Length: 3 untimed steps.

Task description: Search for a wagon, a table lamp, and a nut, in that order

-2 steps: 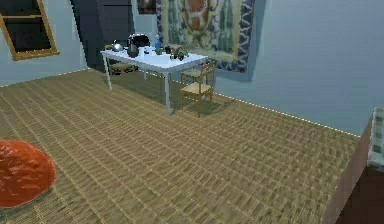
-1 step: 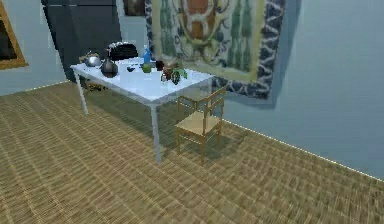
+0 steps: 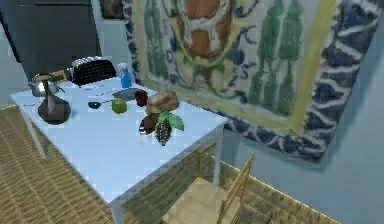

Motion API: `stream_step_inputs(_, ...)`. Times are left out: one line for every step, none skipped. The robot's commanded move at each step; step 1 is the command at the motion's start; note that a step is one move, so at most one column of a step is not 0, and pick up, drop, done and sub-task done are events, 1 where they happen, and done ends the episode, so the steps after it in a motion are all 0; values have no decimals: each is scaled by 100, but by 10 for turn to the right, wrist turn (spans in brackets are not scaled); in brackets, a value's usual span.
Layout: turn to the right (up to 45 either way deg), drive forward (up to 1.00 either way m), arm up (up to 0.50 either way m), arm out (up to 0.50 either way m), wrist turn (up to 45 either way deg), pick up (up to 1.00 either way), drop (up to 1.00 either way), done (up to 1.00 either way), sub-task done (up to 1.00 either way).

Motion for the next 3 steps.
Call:
stream_step_inputs(0,20,0,0,0,0,0,0,0)
stream_step_inputs(-120,0,0,0,0,0,0,0,0)
stream_step_inputs(0,0,0,0,0,0,0,100,0)
